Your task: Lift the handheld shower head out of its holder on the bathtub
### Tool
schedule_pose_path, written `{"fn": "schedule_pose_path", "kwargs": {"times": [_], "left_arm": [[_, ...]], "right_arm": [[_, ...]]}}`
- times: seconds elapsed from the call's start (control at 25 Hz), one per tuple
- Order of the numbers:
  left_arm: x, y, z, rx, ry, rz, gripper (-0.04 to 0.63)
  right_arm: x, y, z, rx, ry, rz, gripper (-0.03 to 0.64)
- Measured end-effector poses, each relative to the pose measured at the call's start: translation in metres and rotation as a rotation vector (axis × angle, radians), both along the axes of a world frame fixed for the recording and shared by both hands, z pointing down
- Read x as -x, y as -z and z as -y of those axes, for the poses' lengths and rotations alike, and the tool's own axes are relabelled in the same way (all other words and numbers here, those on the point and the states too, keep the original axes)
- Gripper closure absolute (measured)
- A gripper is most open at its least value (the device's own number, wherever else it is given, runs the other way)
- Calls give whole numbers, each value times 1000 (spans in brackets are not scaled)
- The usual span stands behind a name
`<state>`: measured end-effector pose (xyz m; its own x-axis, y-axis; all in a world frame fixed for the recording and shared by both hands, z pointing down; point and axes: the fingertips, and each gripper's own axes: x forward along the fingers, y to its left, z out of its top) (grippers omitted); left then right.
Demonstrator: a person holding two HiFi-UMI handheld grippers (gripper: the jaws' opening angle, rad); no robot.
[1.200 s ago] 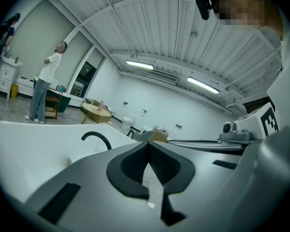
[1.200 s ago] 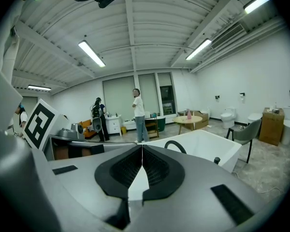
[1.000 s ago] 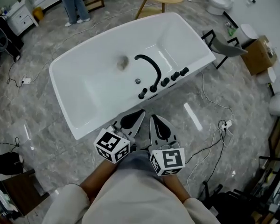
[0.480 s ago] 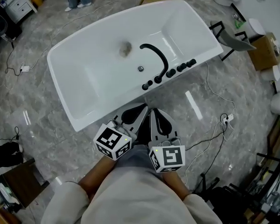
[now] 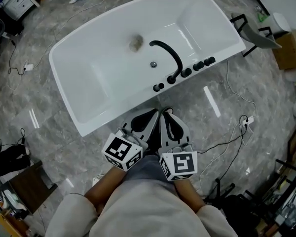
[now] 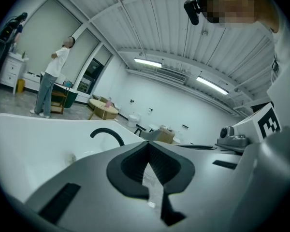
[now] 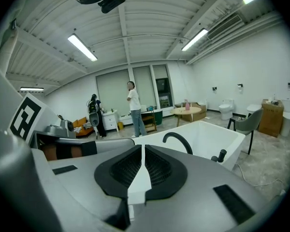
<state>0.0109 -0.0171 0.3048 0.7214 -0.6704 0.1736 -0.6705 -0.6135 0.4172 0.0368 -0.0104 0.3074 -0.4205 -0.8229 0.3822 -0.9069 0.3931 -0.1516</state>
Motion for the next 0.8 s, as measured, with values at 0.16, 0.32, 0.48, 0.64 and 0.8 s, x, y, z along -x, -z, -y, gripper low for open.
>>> {"fn": "schedule_pose_path", "kwargs": {"times": [0.16,0.32,0.48,0.64,0.8], "left_arm": [[-5,-14,8,24,12,3,590],[-7,-28,20,62,41,-6,590],[-3,-39,30,76,81,-5,591],[-6,-58,38,78,82,22,590],[-7,-75,45,94,94,36,591]], "right_arm": [[-4,-17,12,25,14,0,597],[-8,-34,21,56,40,-15,597],[-7,-52,26,80,88,-51,596],[-9,-68,37,88,103,-65,595],[-17,-89,45,120,81,-56,595]]}}
